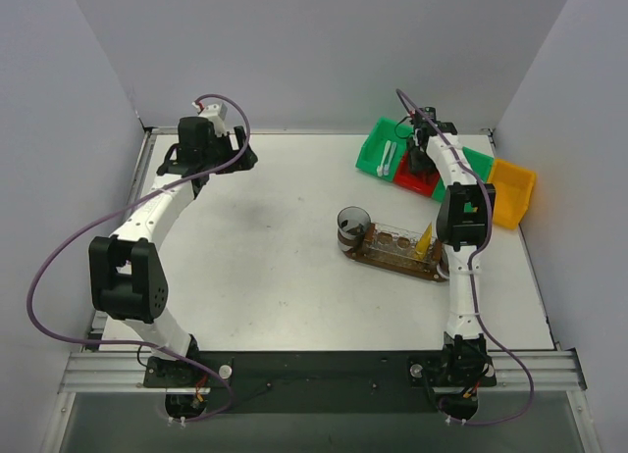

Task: Prepare toiletry sets of a toothbrush and toothpaste on the tray

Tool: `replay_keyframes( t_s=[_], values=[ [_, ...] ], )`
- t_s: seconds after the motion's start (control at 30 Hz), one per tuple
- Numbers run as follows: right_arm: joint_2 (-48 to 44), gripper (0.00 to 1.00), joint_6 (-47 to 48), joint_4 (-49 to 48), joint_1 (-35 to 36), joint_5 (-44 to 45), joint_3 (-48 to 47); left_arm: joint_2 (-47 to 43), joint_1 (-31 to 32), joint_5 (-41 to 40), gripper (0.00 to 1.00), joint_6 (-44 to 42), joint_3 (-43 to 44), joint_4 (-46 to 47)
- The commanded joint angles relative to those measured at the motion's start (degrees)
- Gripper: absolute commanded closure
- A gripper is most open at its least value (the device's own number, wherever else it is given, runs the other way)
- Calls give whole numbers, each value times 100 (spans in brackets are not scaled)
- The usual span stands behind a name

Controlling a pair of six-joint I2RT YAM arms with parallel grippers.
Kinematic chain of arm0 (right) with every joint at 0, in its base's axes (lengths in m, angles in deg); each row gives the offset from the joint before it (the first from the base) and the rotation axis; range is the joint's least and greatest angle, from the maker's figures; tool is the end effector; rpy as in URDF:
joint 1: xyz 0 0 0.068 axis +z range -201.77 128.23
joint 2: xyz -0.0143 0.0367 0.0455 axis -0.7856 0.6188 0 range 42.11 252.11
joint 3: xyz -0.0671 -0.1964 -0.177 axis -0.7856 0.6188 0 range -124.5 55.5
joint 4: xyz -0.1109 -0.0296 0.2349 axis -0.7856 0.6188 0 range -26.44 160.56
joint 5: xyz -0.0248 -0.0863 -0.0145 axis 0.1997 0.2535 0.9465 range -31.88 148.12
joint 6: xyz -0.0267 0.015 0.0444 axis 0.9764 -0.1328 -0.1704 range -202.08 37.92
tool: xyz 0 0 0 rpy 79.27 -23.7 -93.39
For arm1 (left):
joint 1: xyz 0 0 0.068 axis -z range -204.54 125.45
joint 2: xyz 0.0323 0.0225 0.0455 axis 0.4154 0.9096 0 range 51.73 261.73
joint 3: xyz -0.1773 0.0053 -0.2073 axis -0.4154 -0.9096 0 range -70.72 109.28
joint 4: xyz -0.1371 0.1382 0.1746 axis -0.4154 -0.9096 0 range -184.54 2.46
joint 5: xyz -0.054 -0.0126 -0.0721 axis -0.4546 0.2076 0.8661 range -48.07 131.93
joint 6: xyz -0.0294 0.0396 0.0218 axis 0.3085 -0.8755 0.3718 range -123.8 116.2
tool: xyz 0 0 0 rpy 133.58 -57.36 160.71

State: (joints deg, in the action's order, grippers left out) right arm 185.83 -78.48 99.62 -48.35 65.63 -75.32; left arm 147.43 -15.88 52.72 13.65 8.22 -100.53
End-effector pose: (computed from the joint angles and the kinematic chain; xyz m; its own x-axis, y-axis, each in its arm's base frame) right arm 0.5561 0.0286 0.1910 -0.7530 -0.1073 -0.6492 -0.0209 0.9900 -0.1394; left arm 0.3874 -0.0659 0.3089 -0.5606 -0.2126 -0.8003 0.1473 0.9254 -0.3491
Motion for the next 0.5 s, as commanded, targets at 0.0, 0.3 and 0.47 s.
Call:
replay_keyframes(
  t_s=[0.0, 0.3, 0.47],
  values=[
    [-46, 63, 62, 174, -43, 198, 4, 1, -58, 73, 11, 39, 263, 122],
    [-99, 78, -69, 227, -8, 321, 110, 1, -58, 82, 11, 48, 263, 130],
    [-239, 89, -131, 227, 36, 435, 110, -16, -76, 82, 12, 48, 263, 130]
  ],
)
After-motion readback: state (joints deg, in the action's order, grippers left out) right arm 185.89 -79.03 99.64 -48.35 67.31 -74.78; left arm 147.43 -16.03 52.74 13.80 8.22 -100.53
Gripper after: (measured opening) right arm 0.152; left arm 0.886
